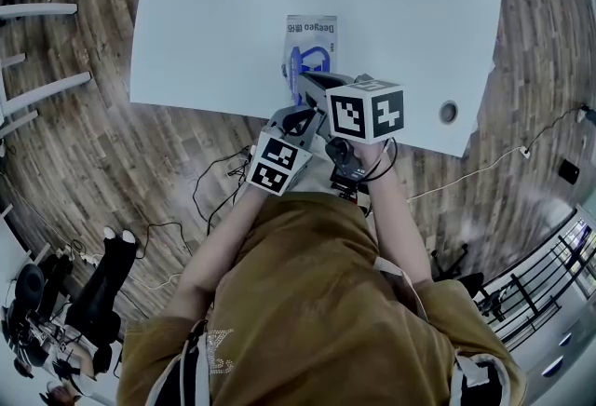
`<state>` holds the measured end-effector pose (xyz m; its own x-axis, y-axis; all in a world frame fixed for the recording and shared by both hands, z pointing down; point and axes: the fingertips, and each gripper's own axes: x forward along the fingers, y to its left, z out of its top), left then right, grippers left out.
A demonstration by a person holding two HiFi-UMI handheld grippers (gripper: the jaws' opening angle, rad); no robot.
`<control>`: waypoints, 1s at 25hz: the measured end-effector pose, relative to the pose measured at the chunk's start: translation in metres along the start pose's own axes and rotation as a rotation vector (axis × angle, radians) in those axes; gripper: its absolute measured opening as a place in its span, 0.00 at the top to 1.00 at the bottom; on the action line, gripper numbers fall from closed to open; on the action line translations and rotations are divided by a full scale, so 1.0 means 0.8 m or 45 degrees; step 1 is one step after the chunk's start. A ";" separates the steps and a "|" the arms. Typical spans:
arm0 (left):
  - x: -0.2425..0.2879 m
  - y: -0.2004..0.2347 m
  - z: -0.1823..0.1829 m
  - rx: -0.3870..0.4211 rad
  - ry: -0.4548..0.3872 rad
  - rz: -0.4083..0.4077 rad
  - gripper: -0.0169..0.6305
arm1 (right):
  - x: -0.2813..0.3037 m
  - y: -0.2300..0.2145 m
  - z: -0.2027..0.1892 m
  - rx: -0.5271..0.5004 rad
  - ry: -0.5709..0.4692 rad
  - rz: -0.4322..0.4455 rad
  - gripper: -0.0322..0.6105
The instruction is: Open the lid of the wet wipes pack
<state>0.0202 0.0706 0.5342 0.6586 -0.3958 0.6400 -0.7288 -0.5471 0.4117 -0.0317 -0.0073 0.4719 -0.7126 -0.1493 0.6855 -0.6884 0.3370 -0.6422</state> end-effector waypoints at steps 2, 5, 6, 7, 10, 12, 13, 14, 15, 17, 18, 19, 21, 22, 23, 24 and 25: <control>-0.007 -0.008 0.014 0.051 -0.062 -0.019 0.97 | 0.001 0.003 0.001 -0.006 0.001 0.007 0.93; -0.016 -0.013 0.029 0.081 -0.131 -0.012 0.97 | 0.004 0.006 0.003 -0.012 0.002 0.017 0.93; -0.018 -0.013 0.032 0.084 -0.144 -0.008 0.97 | 0.005 0.007 0.003 -0.015 0.003 0.020 0.93; -0.019 -0.012 0.035 0.088 -0.154 -0.003 0.97 | 0.007 0.008 0.004 -0.018 0.004 0.023 0.93; -0.022 -0.009 0.038 0.090 -0.172 0.009 0.97 | 0.012 0.012 0.007 -0.026 0.006 0.031 0.93; -0.024 -0.007 0.039 0.082 -0.181 0.012 0.97 | 0.014 0.014 0.009 -0.031 0.008 0.038 0.93; -0.025 -0.006 0.040 0.078 -0.186 0.014 0.97 | 0.016 0.015 0.010 -0.034 0.009 0.042 0.93; -0.026 -0.005 0.040 0.076 -0.189 0.017 0.97 | 0.017 0.016 0.011 -0.036 0.010 0.047 0.93; -0.027 -0.003 0.040 0.073 -0.192 0.022 0.97 | 0.018 0.018 0.011 -0.037 0.011 0.051 0.93; -0.028 -0.001 0.041 0.068 -0.197 0.028 0.97 | 0.021 0.019 0.012 -0.039 0.012 0.056 0.93; -0.029 -0.001 0.041 0.065 -0.200 0.030 0.97 | 0.021 0.020 0.012 -0.041 0.013 0.057 0.93; -0.029 -0.001 0.041 0.063 -0.203 0.032 0.97 | 0.021 0.020 0.012 -0.044 0.012 0.057 0.93; -0.030 0.000 0.042 0.057 -0.211 0.040 0.97 | 0.020 0.020 0.012 -0.052 0.004 0.052 0.93; -0.030 0.002 0.042 0.053 -0.214 0.048 0.97 | 0.019 0.019 0.013 -0.056 -0.004 0.048 0.93; -0.030 0.005 0.042 0.048 -0.216 0.059 0.97 | 0.017 0.017 0.014 -0.058 -0.013 0.042 0.93; -0.030 0.009 0.043 0.043 -0.216 0.071 0.97 | 0.016 0.014 0.015 -0.057 -0.022 0.036 0.93; -0.031 0.013 0.043 0.036 -0.218 0.081 0.97 | 0.014 0.011 0.017 -0.052 -0.028 0.030 0.93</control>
<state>0.0027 0.0494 0.5004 0.6351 -0.5490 0.5433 -0.7663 -0.5363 0.3539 -0.0473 -0.0183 0.4692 -0.7319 -0.1612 0.6620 -0.6653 0.3787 -0.6434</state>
